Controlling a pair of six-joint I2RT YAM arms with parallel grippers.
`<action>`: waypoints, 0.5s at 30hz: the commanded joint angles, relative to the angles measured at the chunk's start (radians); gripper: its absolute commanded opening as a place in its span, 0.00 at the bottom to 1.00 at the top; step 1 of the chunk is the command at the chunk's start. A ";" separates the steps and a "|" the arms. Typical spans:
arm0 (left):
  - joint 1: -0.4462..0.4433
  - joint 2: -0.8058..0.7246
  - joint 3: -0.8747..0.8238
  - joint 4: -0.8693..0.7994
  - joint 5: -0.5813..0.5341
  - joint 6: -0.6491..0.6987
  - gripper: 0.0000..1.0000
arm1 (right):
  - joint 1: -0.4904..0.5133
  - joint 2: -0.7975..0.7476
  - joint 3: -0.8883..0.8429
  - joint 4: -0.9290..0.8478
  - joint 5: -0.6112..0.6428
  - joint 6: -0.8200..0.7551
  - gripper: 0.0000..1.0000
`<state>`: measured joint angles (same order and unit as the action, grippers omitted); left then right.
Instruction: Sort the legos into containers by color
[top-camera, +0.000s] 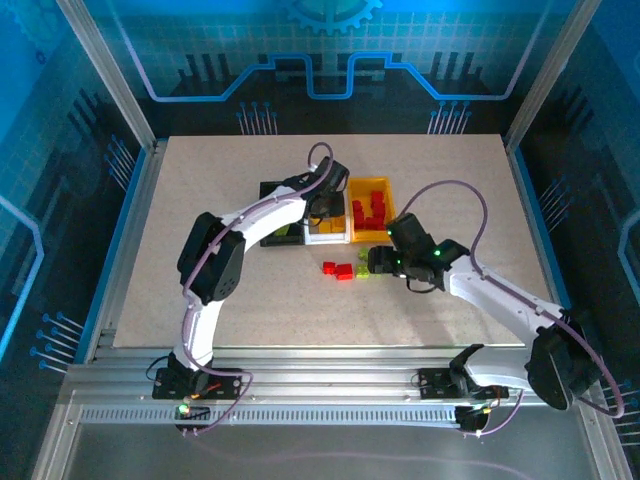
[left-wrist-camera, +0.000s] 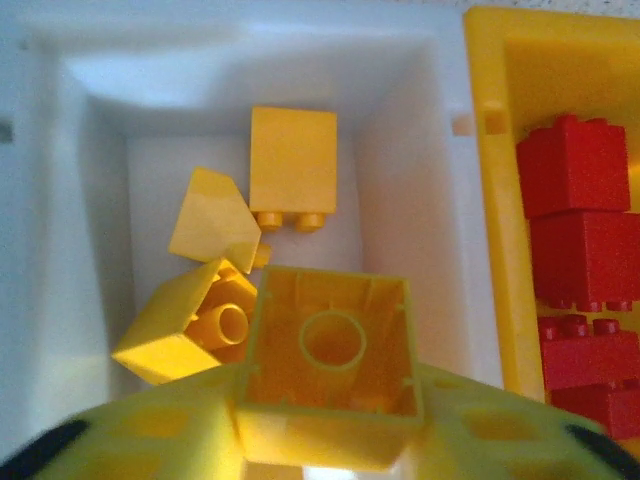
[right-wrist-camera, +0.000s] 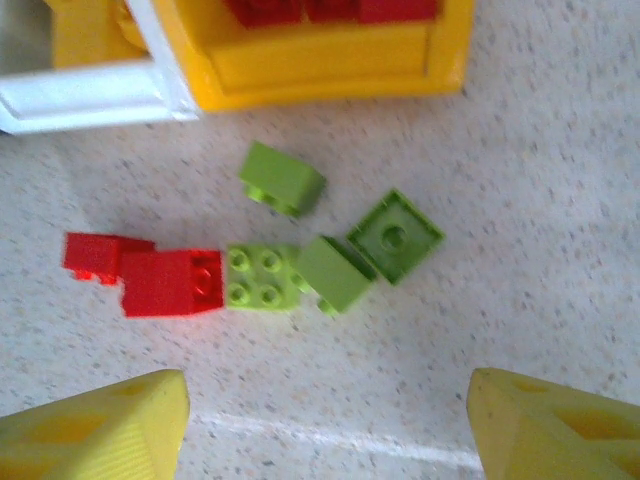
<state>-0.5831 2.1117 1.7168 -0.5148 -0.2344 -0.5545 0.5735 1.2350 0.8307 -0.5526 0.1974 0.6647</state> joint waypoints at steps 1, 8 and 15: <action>0.006 -0.010 0.057 -0.056 0.038 -0.014 0.58 | -0.024 -0.007 -0.036 -0.019 -0.010 0.045 0.76; -0.032 -0.203 -0.085 0.039 0.098 -0.028 0.99 | -0.062 0.116 -0.011 0.063 -0.036 0.067 0.77; -0.090 -0.478 -0.395 0.149 0.107 -0.059 0.99 | -0.116 0.220 0.026 0.143 -0.054 0.088 0.76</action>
<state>-0.6605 1.7161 1.4170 -0.4179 -0.1535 -0.5858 0.4866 1.4322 0.8181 -0.4656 0.1562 0.7235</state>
